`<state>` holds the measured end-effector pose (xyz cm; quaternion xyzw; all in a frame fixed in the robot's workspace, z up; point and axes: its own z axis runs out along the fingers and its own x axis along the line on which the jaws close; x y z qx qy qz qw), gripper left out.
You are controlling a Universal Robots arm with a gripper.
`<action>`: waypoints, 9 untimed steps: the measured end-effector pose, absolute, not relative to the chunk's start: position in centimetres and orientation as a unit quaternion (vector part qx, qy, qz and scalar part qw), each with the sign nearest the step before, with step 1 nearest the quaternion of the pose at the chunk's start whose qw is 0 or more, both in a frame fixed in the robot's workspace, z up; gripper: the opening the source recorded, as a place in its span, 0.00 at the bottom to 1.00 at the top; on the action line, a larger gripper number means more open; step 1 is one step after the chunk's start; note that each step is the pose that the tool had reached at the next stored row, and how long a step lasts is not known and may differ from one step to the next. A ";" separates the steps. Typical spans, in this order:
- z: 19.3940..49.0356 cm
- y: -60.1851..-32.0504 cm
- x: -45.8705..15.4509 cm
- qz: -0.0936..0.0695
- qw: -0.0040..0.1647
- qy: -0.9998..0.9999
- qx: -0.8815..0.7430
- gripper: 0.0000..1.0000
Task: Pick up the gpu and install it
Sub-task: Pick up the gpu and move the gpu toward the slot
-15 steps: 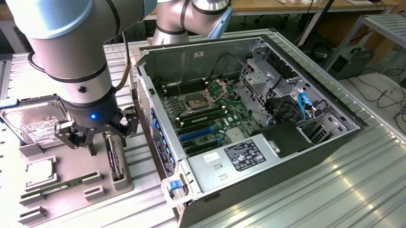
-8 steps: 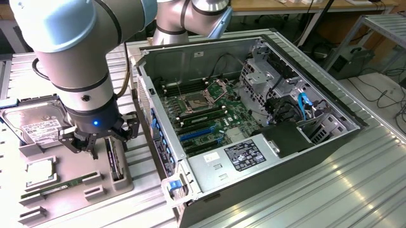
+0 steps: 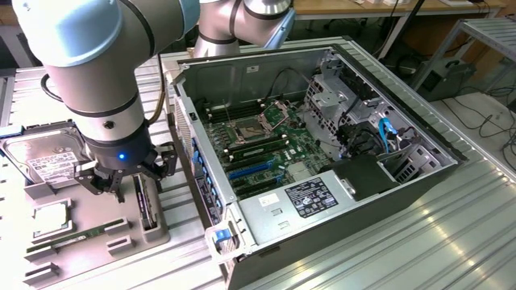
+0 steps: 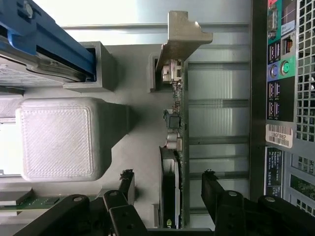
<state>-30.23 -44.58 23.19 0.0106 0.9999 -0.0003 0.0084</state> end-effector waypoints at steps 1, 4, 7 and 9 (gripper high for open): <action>23.2 -44.6 -30.2 0.000 0.008 1.000 0.011 0.66; 23.1 -44.6 -30.2 0.000 0.009 1.000 0.011 0.66; 21.5 -44.6 -30.2 0.000 0.008 1.000 0.011 0.46; 21.4 -44.6 -30.1 0.000 0.008 1.000 0.011 0.31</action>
